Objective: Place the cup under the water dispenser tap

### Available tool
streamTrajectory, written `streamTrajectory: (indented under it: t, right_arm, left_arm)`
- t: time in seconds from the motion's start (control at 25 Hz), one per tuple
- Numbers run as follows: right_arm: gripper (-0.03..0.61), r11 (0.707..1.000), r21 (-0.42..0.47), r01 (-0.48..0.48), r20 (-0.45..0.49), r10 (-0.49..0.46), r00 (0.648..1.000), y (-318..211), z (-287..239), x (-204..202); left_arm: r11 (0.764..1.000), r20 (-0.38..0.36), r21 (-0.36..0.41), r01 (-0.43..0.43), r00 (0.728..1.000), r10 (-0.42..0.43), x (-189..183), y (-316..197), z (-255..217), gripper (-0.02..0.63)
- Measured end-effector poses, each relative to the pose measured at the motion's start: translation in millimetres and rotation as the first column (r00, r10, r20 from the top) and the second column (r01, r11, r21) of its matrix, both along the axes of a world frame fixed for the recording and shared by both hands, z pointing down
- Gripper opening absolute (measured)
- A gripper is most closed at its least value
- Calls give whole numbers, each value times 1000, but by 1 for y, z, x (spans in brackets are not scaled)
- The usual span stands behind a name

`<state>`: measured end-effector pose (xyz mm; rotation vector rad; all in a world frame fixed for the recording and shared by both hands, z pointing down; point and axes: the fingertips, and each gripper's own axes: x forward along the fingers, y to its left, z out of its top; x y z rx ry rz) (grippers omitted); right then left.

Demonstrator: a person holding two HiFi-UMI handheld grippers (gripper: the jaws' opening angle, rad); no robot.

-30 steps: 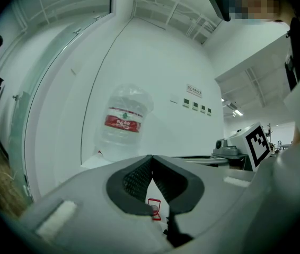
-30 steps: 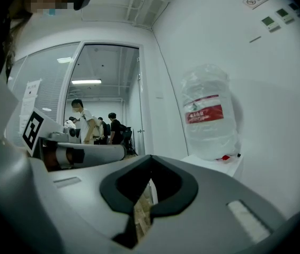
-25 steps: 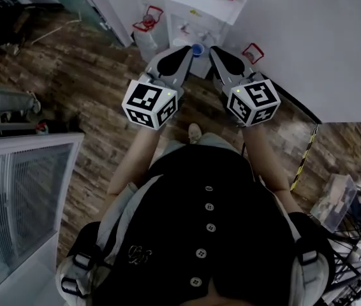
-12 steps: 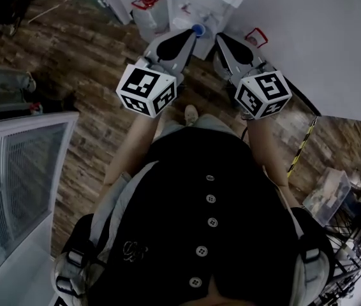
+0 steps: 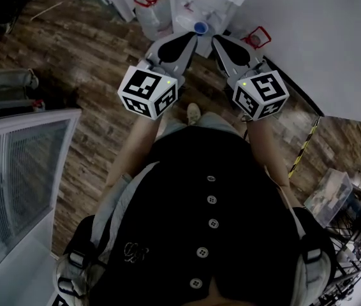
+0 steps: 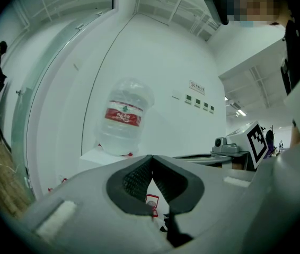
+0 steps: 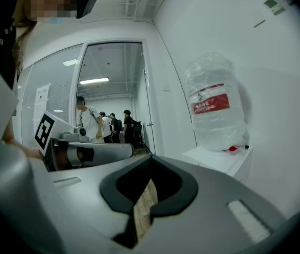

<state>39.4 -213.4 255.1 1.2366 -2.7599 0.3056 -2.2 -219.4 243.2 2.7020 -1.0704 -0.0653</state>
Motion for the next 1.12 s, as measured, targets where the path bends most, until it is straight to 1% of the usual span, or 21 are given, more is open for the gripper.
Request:
streamTrajectory:
  t: [0.12,0.32,0.6,0.84,0.96,1.12]
  right_arm:
    - [-5,1000,-6,-3,-6,2,1000,1,2,1]
    - [-5,1000,-2,8,-25,-8,1000,3,4,-2]
    - [-5,1000,-5,10,-36,-10,999,6,7,-4]
    - [-5,1000,-17,24,-44,-24,999,9,8,-5]
    - [-5,999,-23,31,-53,-32,998,8,11,-6]
    - [-5,999,-23,45,-98,-47,994,13,17,-9]
  left_arm:
    - [1000,5,-13,-6,1000,6,-1,3,4,-8]
    - [1000,23,-11,-17,1000,18,-2,2,7,-8]
    - [999,29,-18,-35,999,36,1,7,10,-8]
    - [998,3,-44,-47,999,47,1,8,14,-8]
    - [997,22,-58,-60,998,61,3,7,18,-8]
    - [994,39,-73,-81,996,84,5,10,22,-8]
